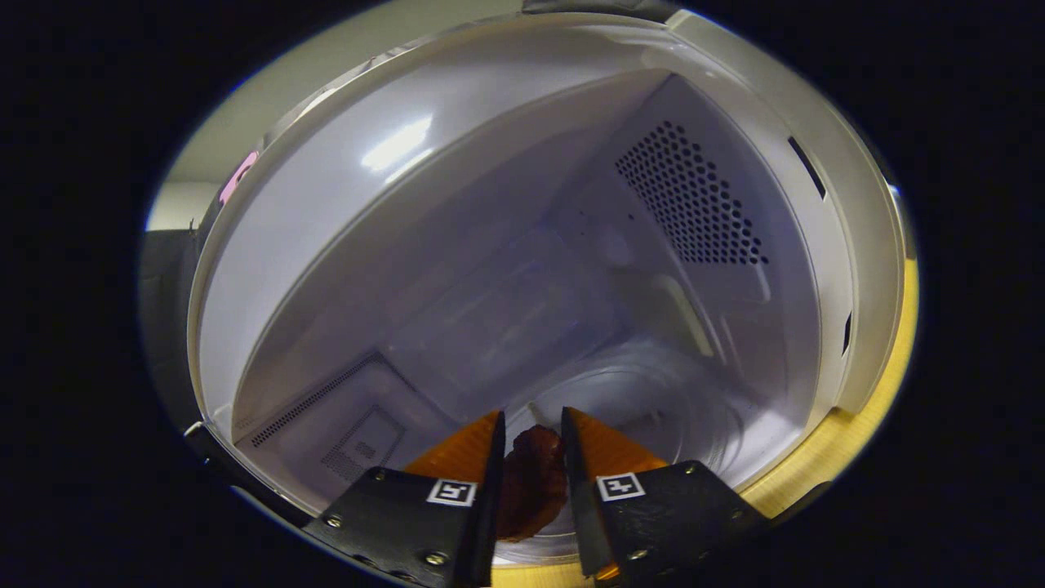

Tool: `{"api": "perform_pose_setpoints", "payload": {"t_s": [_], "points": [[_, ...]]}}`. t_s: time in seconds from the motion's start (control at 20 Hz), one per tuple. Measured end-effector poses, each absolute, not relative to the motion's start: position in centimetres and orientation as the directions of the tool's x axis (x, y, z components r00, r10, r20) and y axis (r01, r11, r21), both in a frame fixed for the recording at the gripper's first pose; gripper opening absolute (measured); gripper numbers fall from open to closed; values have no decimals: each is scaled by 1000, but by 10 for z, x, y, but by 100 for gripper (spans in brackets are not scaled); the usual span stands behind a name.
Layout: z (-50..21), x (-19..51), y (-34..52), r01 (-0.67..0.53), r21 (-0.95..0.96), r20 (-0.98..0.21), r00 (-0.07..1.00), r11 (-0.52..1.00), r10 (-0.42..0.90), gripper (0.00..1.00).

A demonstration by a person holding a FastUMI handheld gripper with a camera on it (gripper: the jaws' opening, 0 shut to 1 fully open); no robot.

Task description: Open the microwave, put the food inside, and close the microwave door.

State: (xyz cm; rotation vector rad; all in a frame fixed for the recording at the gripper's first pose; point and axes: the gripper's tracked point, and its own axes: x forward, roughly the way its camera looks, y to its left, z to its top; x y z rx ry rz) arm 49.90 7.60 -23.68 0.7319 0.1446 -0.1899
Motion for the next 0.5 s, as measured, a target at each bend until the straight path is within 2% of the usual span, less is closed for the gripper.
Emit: {"api": "perform_pose_setpoints", "payload": {"t_s": [0.1,0.2,0.35,0.5], "points": [[-235,495,75,217,627,-196,973,748,-118,73],[-233,486,79,197,605,-200,975,771,-93,98],[-231,463,84,156,519,-200,978,841,-57,99],[-212,423,104,50,431,-181,983,901,32,99]]}}
